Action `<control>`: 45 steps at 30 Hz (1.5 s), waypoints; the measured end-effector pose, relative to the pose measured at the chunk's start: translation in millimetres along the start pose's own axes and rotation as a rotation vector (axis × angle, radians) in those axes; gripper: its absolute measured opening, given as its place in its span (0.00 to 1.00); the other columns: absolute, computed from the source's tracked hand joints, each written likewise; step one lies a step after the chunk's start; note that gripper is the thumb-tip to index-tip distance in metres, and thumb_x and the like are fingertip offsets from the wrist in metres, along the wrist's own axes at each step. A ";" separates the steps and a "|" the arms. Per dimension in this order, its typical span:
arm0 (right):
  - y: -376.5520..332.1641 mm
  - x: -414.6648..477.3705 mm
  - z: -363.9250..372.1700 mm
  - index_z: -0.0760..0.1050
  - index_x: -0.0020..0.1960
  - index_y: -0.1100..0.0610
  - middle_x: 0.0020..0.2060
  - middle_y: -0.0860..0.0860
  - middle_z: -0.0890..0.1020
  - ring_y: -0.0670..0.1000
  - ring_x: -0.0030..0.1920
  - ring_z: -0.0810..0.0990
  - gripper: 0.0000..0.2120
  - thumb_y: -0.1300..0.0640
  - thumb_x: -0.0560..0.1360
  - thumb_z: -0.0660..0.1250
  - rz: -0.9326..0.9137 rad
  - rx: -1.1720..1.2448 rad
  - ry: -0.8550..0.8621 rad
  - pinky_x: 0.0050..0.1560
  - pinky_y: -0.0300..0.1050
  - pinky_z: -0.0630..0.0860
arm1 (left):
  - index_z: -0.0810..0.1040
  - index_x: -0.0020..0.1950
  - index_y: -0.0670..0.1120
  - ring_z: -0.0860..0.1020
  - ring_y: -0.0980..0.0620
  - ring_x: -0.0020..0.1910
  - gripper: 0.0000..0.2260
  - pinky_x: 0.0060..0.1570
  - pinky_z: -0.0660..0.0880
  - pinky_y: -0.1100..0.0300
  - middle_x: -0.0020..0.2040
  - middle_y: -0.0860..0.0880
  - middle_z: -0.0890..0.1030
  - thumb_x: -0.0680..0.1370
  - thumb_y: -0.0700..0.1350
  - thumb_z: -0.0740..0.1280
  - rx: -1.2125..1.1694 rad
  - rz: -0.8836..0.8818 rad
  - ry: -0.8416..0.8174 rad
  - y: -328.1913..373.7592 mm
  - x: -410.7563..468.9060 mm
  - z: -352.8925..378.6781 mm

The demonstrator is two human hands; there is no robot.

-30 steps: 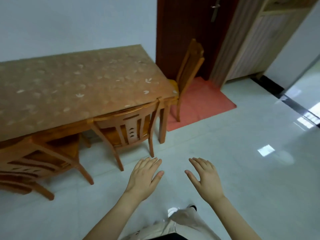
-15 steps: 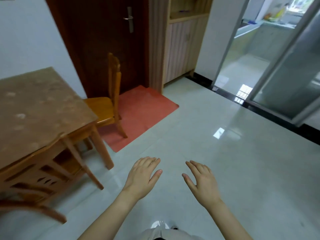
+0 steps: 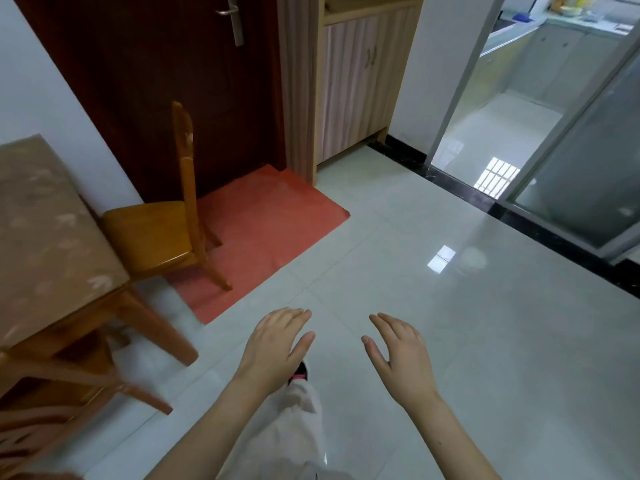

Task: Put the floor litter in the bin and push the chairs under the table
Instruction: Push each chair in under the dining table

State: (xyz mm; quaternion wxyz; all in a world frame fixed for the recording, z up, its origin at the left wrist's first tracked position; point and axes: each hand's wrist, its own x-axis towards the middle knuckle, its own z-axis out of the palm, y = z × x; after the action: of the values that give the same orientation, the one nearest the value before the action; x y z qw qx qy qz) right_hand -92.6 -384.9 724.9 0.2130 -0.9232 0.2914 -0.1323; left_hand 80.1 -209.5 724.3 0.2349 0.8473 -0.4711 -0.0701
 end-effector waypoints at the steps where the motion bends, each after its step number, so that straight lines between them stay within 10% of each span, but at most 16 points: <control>1: 2.8 22.2 6.5 0.76 0.66 0.55 0.63 0.50 0.79 0.52 0.64 0.75 0.20 0.47 0.79 0.63 -0.008 -0.006 -0.007 0.67 0.47 0.64 | 0.72 0.69 0.49 0.70 0.52 0.68 0.24 0.68 0.60 0.58 0.67 0.52 0.75 0.80 0.59 0.51 0.005 -0.020 -0.013 -10.2 18.5 3.6; 17: -19.3 440.0 36.3 0.76 0.67 0.56 0.63 0.50 0.79 0.53 0.65 0.75 0.19 0.48 0.80 0.63 -0.150 -0.025 -0.031 0.68 0.52 0.68 | 0.74 0.68 0.46 0.72 0.49 0.65 0.25 0.66 0.67 0.53 0.65 0.49 0.77 0.80 0.57 0.49 0.052 -0.076 0.078 -157.4 380.3 -70.5; 30: -37.9 792.9 110.5 0.76 0.64 0.57 0.61 0.52 0.80 0.56 0.62 0.77 0.20 0.47 0.79 0.60 -0.538 -0.046 -0.307 0.65 0.55 0.71 | 0.74 0.67 0.46 0.73 0.49 0.64 0.25 0.64 0.69 0.51 0.64 0.50 0.77 0.80 0.58 0.51 0.044 -0.528 0.282 -270.7 589.9 -85.1; 45: -236.1 966.0 249.6 0.75 0.68 0.55 0.65 0.50 0.78 0.52 0.67 0.74 0.20 0.47 0.80 0.63 -1.120 0.061 -0.606 0.71 0.50 0.64 | 0.72 0.67 0.48 0.72 0.50 0.58 0.21 0.60 0.70 0.53 0.60 0.51 0.77 0.82 0.57 0.51 0.171 -1.084 0.539 -406.5 618.2 -152.2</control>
State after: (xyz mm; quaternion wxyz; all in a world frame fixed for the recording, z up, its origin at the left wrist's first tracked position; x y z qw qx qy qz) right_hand 881.2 -705.6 733.8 0.2106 -0.9256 -0.3126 0.0353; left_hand 780.7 -491.7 733.0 0.2080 0.9702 0.0991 0.0753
